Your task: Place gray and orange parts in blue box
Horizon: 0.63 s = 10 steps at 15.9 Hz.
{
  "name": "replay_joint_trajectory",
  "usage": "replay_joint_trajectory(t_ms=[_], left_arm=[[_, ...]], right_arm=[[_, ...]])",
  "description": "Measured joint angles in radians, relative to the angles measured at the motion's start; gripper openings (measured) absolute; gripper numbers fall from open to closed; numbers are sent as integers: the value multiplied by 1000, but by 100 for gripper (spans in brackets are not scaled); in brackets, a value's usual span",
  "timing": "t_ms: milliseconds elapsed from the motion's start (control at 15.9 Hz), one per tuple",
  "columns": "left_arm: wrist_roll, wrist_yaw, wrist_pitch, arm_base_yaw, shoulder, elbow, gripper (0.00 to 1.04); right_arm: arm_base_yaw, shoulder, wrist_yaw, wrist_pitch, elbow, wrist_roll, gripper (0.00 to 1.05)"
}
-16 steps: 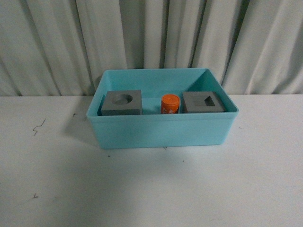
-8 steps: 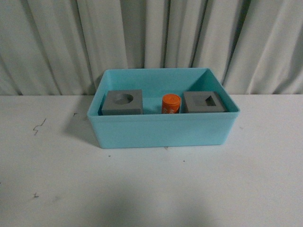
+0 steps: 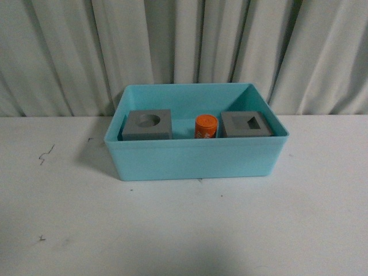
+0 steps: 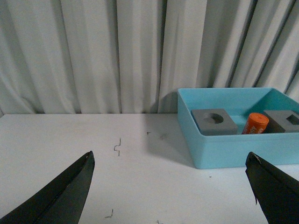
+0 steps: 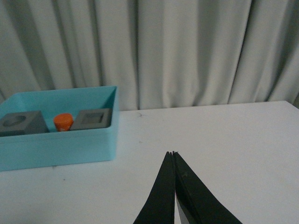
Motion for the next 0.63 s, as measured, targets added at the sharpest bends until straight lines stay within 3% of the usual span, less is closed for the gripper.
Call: replay_joint_trajectory(t_ms=[630], left_arm=[[1, 0, 0, 0, 0, 0, 98]], right_arm=[[12, 2, -18, 8, 0, -5, 2]])
